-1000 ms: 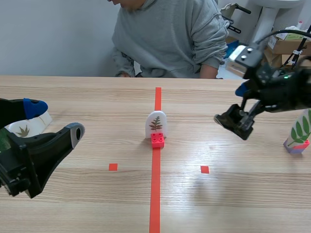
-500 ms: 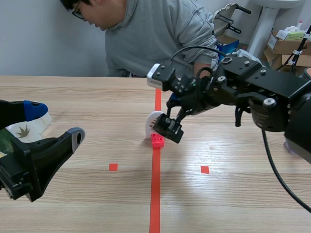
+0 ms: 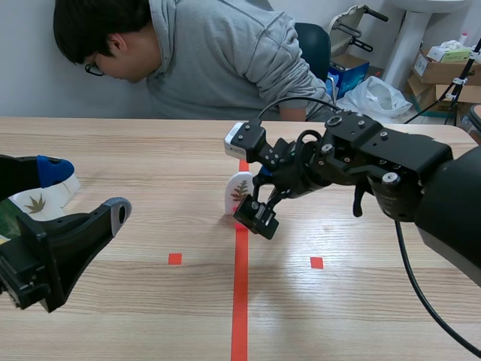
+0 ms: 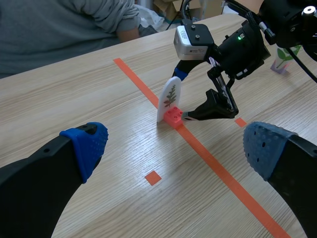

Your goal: Do the leaf sorting experiment

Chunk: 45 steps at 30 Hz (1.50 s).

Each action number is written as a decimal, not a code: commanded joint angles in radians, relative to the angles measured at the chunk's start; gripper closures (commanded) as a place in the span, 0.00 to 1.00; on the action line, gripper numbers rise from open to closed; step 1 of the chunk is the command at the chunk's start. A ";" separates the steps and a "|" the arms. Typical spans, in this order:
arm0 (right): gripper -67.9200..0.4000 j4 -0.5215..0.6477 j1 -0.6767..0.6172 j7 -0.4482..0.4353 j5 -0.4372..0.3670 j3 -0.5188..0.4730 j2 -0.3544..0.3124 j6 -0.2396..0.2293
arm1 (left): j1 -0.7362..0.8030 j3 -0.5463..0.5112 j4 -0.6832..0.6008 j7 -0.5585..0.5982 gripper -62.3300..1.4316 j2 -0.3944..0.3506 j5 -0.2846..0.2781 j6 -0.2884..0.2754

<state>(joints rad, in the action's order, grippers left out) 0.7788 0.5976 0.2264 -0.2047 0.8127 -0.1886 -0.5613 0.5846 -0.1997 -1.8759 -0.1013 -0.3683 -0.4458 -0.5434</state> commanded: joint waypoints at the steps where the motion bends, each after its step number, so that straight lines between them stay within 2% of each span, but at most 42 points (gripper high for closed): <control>1: 0.26 0.025 0.020 -0.013 0.000 -0.015 0.003 0.004 | 0.000 -0.004 -0.016 0.014 0.06 0.007 -0.013 0.002; 9: 0.36 0.025 0.020 -0.058 0.057 -0.014 0.003 0.003 | -0.001 -0.004 -0.016 0.014 0.06 0.007 -0.013 0.002; 13: 0.36 0.025 0.020 -0.104 0.101 -0.014 0.004 0.003 | -0.001 -0.004 -0.016 0.014 0.06 0.007 -0.013 0.002; 17: 0.45 0.025 0.020 -0.114 0.126 -0.014 0.012 0.003 | -0.001 -0.004 -0.016 0.014 0.06 0.007 -0.013 0.002; 27: 0.72 0.025 0.020 -0.122 0.130 -0.014 0.017 0.003 | -0.001 -0.004 -0.016 0.014 0.06 0.007 -0.013 0.002; 35: 0.90 0.025 0.020 -0.122 0.130 -0.014 0.017 0.003 | -0.001 -0.004 -0.016 0.014 0.06 0.007 -0.013 0.002; 43: 0.97 0.025 0.017 -0.108 0.129 -0.015 0.017 0.007 | -0.001 -0.004 -0.016 0.014 0.06 0.007 -0.013 0.002; 45: 0.97 0.026 0.017 -0.079 0.104 -0.017 0.016 0.046 | -0.001 -0.004 -0.016 0.014 0.06 0.007 -0.013 0.002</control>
<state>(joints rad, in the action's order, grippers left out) 0.7845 0.5976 0.1383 -0.0902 0.8112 -0.1722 -0.5301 0.5846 -0.1997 -1.8759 -0.1013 -0.3683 -0.4458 -0.5434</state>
